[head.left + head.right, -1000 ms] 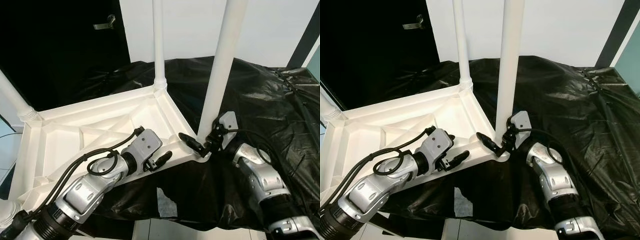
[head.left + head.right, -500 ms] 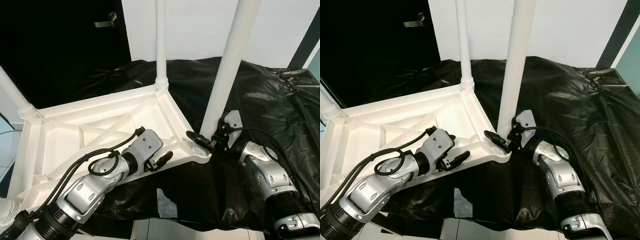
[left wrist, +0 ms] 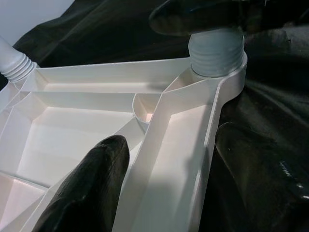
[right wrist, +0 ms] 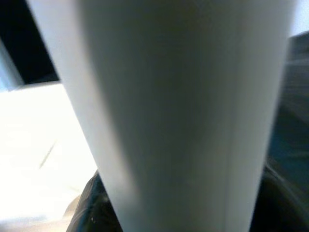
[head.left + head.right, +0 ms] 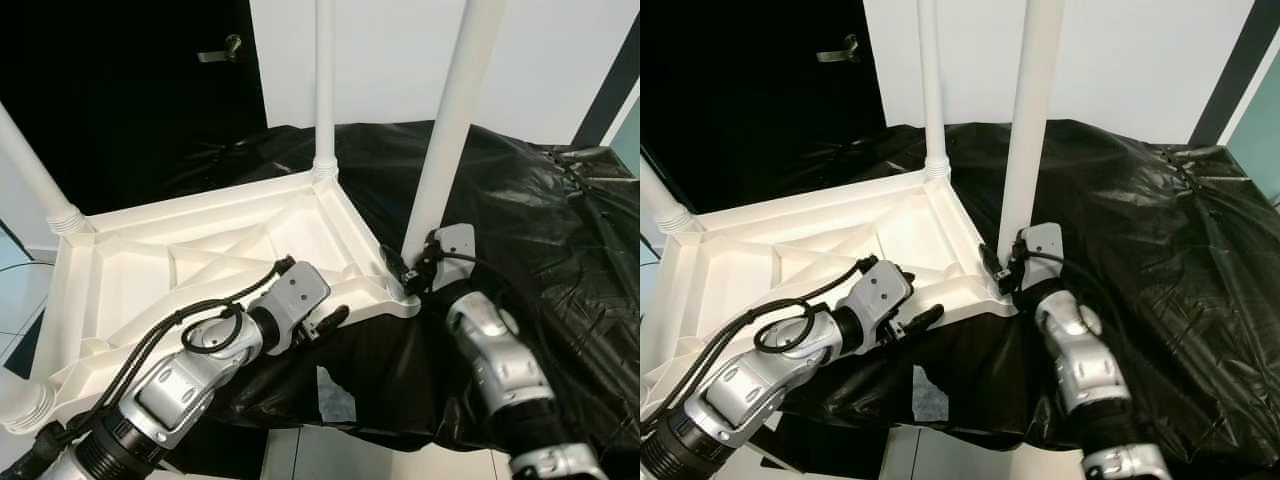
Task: Building children table
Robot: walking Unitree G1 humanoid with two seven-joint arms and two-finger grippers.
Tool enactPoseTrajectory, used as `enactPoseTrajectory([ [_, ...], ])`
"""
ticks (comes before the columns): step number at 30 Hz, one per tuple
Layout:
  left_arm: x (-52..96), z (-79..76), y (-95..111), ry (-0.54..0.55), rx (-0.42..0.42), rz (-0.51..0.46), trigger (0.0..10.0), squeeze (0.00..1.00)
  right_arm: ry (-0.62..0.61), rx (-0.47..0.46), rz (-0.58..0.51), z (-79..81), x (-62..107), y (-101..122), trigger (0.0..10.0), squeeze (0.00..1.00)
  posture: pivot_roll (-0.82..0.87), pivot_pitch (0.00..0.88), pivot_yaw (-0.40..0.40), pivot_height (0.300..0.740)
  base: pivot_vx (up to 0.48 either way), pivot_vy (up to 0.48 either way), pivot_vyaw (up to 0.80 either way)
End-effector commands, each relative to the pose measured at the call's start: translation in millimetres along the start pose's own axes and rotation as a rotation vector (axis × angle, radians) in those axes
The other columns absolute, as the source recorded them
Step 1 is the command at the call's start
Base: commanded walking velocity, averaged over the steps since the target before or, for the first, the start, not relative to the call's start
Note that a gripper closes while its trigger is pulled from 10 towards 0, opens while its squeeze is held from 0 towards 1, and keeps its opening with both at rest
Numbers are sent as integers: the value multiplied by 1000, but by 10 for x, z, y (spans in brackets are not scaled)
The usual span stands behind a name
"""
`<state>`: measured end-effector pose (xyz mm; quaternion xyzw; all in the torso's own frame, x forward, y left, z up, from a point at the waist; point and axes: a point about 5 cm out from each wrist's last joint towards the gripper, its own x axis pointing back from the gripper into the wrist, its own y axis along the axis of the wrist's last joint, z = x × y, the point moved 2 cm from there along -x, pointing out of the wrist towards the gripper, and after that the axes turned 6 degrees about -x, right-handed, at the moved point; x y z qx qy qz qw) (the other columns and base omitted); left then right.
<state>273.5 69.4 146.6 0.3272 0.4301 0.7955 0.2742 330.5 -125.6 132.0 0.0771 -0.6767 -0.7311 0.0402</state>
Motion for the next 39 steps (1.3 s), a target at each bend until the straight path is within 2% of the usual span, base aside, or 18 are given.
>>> enactPoseTrajectory([
  [1, 10, -120, 0, -165, -10, -13, 10000, 0, -110, -1, 96, -135, 84, -226, 10000, 0, 63, 0, 4, 740, 0, 0, 0],
  [2, 15, -114, -3, -166, -11, -12, 10000, 0, -163, -40, 94, -79, 105, -252, 10000, 0, 64, 0, 6, 740, 0, 0, 0],
  [4, 24, -98, -8, -167, -14, -11, 10000, 0, -176, -91, 94, 59, 121, -277, 10000, 0, 62, 0, 8, 740, 0, 0, 0],
  [12, 25, -71, -8, -167, -26, -11, 10000, 0, -194, -82, 52, 56, 126, -205, 10000, 0, 64, 0, 6, 740, 0, 0, 0],
  [13, 25, -66, -9, -165, -27, -11, 10000, 0, -181, -72, 30, 61, 124, -165, 10000, 855, 65, 0, 5, 740, 0, 0, 0],
  [14, 24, -63, -10, -163, -27, -11, 10000, 0, -153, -84, 11, 74, 121, -133, 10000, 1000, 64, 0, 5, 740, 0, 0, 0],
  [19, 21, -63, -11, -169, -26, -13, 10000, 0, -76, -99, -31, 80, 134, -50, 10000, 1000, 62, 0, 3, 740, 0, 0, 0],
  [21, 21, -69, -16, -172, -22, -13, 10000, 0, 22, -80, -63, 45, 173, 32, 10000, 1000, 59, 0, 5, 740, 0, 0, 0],
  [22, 21, -70, -20, -172, -21, -12, 10000, 0, 60, -82, -62, 31, 194, 38, 10000, 439, 59, 0, 5, 740, 0, 0, 0],
  [24, 20, -71, -22, -171, -21, -12, 10000, 0, 84, -84, -61, 23, 206, 40, 10000, 439, 59, 0, 5, 740, 0, 0, 0],
  [25, 21, -70, -23, -168, -18, -13, 10000, 0, 131, -73, -60, 3, 236, 47, 10000, 0, 59, 0, 5, 740, 0, 0, 0],
  [26, 21, -70, -23, -168, -18, -13, 10000, 0, 131, -73, -60, 3, 236, 47, 10000, 0, 59, 0, 5, 740, 0, 0, 0],
  [29, 21, -65, -10, -168, -7, -22, 10000, 0, 272, -32, -49, -91, 308, 75, 10000, 0, 52, 0, 13, 740, 0, 0, 0],
  [31, 21, -65, -10, -168, -7, -22, 10000, 0, 272, -32, -49, -91, 308, 75, 10000, 0, 52, 0, 13, 740, 0, 0, 0],
  [34, 18, -70, 13, -171, 18, -42, 10000, 0, 371, 6, -26, -150, 324, 91, 10000, 0, 44, 0, 25, 740, 0, 0, 0],
  [39, -10, -108, 74, -172, 101, -94, 10000, 0, 492, 79, 8, -251, 220, 150, 10000, 0, 45, 0, 26, 740, 0, 0, 0],
])
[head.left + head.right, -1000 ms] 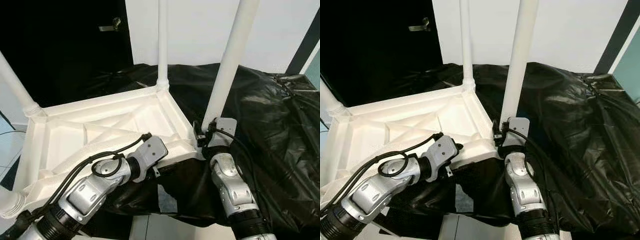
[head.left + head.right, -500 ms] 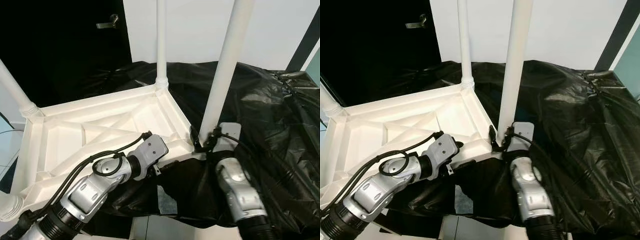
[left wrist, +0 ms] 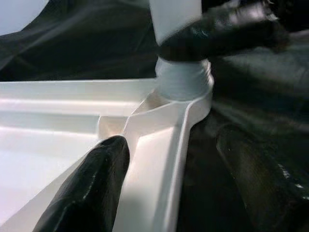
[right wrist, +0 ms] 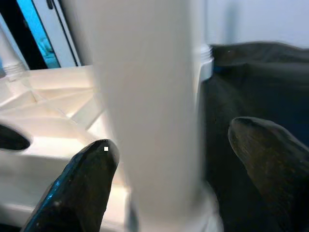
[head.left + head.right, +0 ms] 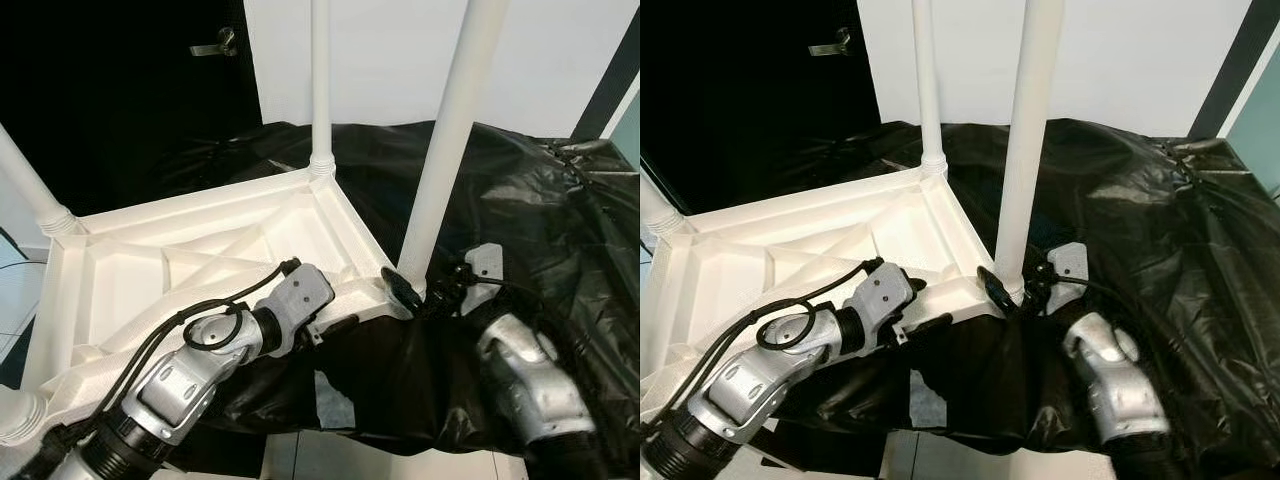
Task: Building children table
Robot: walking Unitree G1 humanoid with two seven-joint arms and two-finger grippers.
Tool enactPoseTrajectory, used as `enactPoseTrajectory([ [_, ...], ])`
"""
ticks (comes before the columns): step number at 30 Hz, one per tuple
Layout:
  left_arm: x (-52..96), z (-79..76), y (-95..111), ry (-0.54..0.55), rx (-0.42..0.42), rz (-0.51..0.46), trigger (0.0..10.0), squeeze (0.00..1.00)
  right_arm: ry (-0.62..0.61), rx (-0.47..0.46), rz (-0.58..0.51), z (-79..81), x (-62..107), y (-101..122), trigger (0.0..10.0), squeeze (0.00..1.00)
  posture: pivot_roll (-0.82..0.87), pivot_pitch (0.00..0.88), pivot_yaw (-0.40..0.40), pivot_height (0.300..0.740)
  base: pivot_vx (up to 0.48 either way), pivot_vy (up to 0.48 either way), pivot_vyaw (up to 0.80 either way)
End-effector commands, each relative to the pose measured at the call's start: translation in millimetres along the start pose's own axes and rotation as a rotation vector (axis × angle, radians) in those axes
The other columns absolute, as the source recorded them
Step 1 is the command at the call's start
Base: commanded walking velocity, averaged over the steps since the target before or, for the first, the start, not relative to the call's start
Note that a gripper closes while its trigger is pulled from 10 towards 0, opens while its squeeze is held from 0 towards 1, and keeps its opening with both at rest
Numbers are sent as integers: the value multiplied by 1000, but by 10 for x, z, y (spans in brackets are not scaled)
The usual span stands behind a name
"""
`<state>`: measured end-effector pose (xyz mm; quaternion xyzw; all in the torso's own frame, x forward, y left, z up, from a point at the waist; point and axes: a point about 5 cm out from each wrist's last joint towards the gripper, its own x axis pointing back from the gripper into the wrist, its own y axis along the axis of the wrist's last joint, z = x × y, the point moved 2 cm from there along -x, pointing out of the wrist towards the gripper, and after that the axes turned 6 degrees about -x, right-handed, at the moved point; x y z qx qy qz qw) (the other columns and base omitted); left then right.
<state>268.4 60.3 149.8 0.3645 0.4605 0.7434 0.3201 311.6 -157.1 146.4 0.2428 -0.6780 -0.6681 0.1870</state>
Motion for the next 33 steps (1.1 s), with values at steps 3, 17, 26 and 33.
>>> enactPoseTrajectory([
  [3, -5, -70, -26, -57, 10, -2, 10000, 0, 87, 19, 34, -15, -62, -18, 10000, 0, 47, 0, 24, 740, 0, 0, 0],
  [17, 42, -109, -5, -54, 39, -57, 10000, 0, 248, 80, 112, -65, -165, -44, 0, 0, 60, 0, 7, 740, 0, 0, 0],
  [26, 82, -87, 38, -43, 4, -120, 10000, 0, 129, 10, 108, -73, -217, -110, 10000, 0, 60, 0, -1, 740, 0, 0, 0],
  [33, 76, -68, 34, -22, 0, -115, 10000, 0, -24, -3, 118, -55, -277, -177, 10000, 0, 63, 0, -9, 740, 0, 0, 0],
])
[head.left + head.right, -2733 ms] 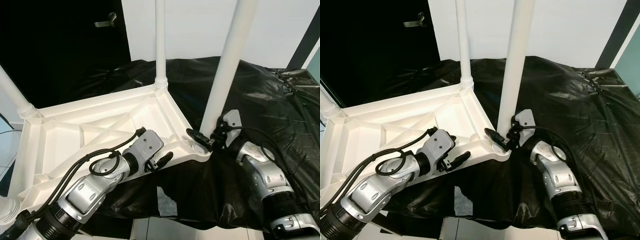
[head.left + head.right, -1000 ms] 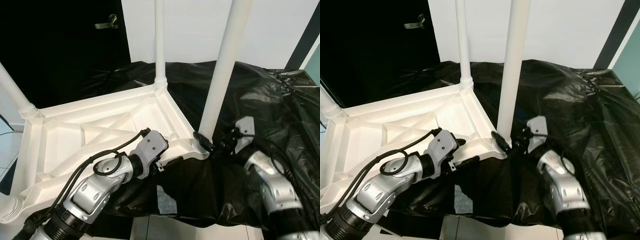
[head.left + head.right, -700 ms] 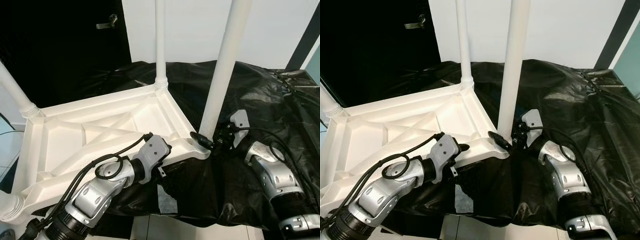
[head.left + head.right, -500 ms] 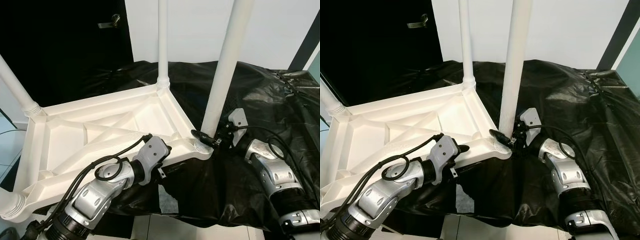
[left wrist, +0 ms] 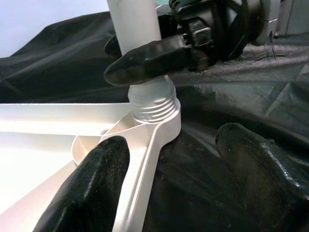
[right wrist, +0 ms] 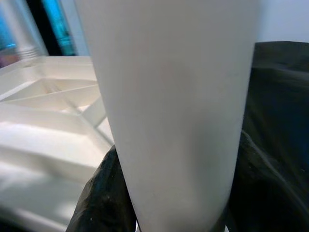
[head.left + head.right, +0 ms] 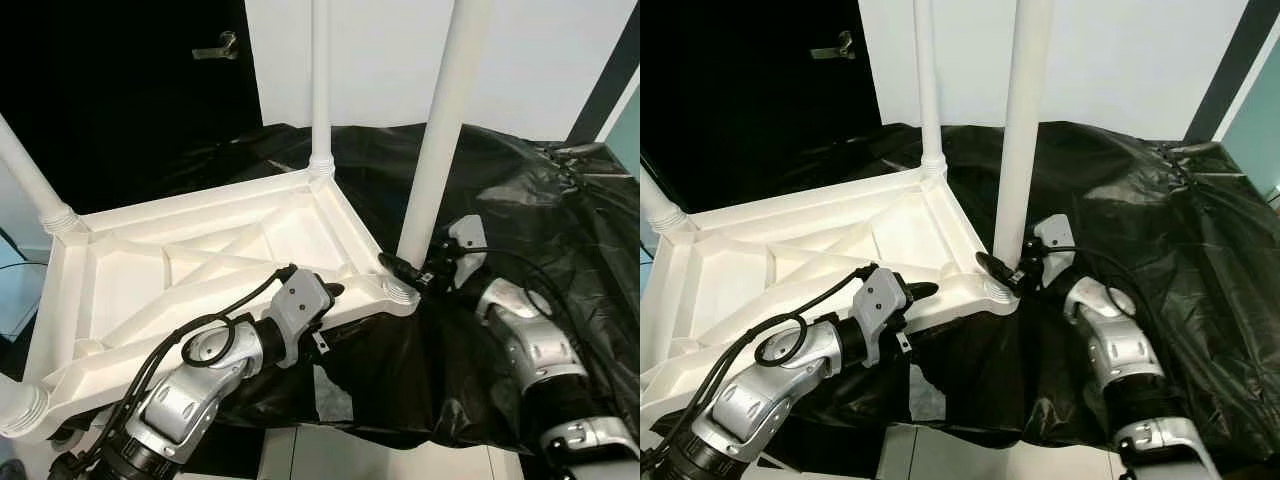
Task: Building children table
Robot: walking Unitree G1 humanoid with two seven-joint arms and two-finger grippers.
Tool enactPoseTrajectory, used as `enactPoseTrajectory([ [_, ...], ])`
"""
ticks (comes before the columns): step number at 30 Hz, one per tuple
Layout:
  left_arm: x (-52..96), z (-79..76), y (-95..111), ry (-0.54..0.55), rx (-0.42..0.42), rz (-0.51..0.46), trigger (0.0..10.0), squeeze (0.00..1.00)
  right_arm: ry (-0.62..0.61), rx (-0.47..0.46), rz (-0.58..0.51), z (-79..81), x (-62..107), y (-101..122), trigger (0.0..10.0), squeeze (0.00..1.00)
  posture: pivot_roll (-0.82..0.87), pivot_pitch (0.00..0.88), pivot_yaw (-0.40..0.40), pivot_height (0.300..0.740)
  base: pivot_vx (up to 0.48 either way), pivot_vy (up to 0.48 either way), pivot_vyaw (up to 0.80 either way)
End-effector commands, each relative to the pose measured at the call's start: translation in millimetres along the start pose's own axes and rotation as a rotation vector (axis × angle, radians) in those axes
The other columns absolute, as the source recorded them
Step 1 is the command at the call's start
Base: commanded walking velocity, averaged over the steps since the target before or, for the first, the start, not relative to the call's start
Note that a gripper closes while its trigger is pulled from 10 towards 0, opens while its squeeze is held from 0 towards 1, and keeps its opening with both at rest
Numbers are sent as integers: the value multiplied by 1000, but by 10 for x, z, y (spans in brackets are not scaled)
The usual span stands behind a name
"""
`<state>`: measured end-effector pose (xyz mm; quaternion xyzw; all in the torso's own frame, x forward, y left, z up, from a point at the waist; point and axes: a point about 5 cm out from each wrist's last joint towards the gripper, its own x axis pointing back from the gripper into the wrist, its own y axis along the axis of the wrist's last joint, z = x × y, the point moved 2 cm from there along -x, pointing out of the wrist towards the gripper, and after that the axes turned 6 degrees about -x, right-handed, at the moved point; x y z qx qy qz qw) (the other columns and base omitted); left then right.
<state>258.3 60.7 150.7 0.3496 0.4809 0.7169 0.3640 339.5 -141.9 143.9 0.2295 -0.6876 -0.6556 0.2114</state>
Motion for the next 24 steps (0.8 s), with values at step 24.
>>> enactPoseTrajectory([
  [24, 34, 116, -6, 23, -41, 14, 10000, 0, -583, -150, -11, 287, -6, -191, 10000, 0, 62, 0, 5, 740, 0, 0, 0],
])
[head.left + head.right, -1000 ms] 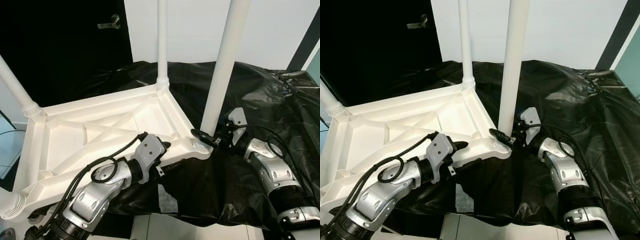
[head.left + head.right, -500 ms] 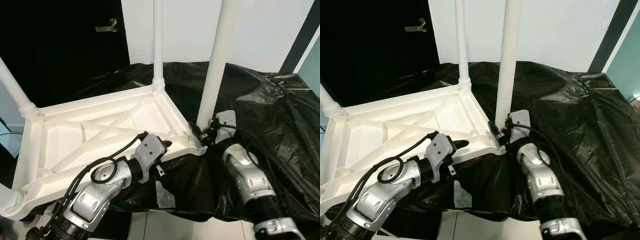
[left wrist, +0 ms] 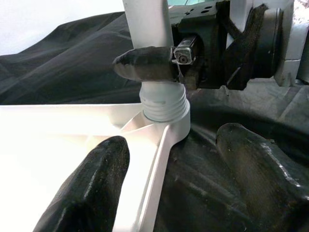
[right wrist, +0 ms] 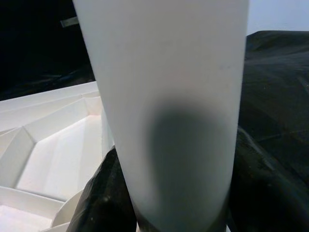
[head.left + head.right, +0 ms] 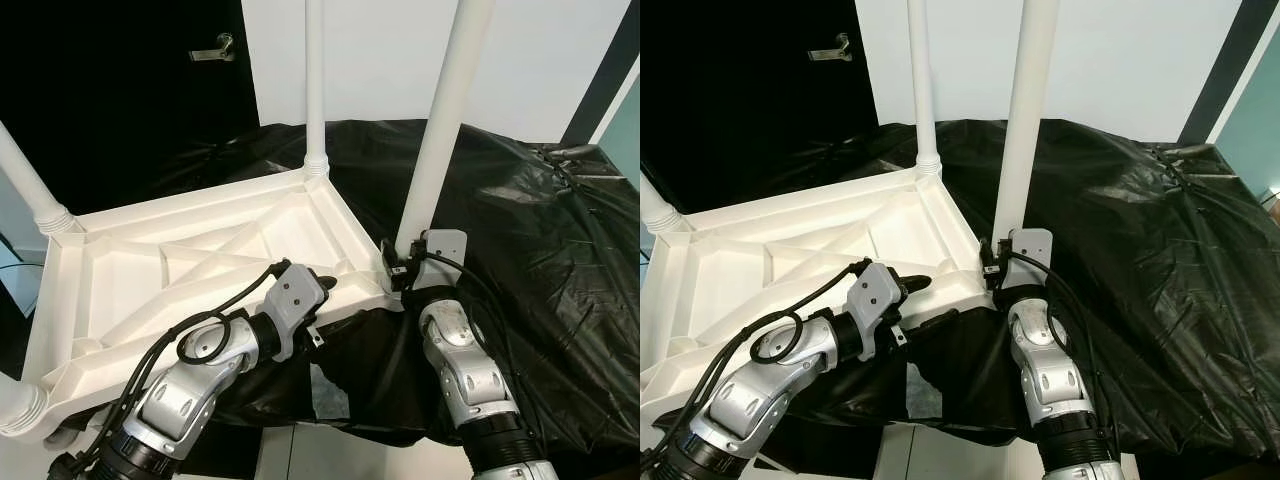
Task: Building children table
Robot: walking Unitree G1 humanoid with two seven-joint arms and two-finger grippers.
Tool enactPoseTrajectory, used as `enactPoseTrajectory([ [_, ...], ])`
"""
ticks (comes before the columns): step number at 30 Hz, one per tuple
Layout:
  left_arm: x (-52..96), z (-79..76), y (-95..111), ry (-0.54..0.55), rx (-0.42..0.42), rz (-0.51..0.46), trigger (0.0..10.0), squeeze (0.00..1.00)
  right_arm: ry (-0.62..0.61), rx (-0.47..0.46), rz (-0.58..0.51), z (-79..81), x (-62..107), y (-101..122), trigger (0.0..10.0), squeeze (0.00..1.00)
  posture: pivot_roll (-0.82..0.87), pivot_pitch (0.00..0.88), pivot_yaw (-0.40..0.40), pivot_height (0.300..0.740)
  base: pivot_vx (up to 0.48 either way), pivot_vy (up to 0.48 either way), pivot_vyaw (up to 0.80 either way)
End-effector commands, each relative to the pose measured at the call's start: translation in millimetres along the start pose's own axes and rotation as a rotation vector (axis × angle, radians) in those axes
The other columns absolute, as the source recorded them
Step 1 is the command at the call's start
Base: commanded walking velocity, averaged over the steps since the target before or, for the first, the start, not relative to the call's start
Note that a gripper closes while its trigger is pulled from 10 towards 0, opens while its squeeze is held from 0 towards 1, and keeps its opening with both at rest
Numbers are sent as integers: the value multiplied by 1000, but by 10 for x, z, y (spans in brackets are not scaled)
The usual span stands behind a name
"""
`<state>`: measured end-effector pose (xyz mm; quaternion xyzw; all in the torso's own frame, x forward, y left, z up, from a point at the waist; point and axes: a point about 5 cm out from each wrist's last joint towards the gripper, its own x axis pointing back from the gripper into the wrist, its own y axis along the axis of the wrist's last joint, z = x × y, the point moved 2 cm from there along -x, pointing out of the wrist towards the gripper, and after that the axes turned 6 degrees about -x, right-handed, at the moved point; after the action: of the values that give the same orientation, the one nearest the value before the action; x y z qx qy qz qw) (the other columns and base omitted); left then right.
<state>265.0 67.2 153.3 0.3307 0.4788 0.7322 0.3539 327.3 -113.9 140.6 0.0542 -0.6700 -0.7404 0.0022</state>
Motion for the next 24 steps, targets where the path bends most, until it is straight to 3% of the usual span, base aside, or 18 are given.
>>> enactPoseTrajectory([
  [1, 6, 25, -1, -23, -17, 4, 10000, 0, -32, -10, 70, -66, 52, -163, 10000, 0, 62, 0, 5, 740, 0, 0, 0],
  [4, 3, 30, 2, -22, -19, 4, 10000, 0, -28, -6, 58, -62, 57, -140, 10000, 0, 63, 0, 3, 740, 0, 0, 0],
  [5, 4, 32, 2, -20, -20, 4, 10000, 0, -37, 6, 54, -85, 61, -131, 10000, 1000, 64, 0, 2, 740, 0, 0, 0],
  [12, 13, 40, 0, -14, -23, 6, 10000, 0, 46, 7, 13, -125, 101, -55, 10000, 1000, 65, 0, 0, 740, 0, 0, 0],
  [13, 15, 39, 0, -13, -23, 6, 10000, 0, 87, 20, 1, -145, 116, -33, 10000, 710, 61, 0, 0, 740, 0, 0, 0],
  [14, 17, 38, -2, -14, -23, 6, 10000, 0, 147, 20, 3, -165, 135, -22, 10000, 0, 59, 0, 2, 740, 0, 0, 0],
  [18, 17, 35, -2, -16, -24, 6, 10000, 0, 239, 32, 1, -192, 169, -2, 10000, 0, 55, 0, 5, 740, 0, 0, 0],
  [21, 9, 58, 3, -15, -29, 7, 10000, 0, 413, 67, 22, -272, 176, 35, 10000, 0, 50, 0, 11, 740, 0, 0, 0],
  [24, 7, 69, 5, -13, -31, 6, 10000, 0, 469, 84, 30, -303, 164, 52, 10000, 0, 48, 0, 12, 740, 0, 0, 0],
])
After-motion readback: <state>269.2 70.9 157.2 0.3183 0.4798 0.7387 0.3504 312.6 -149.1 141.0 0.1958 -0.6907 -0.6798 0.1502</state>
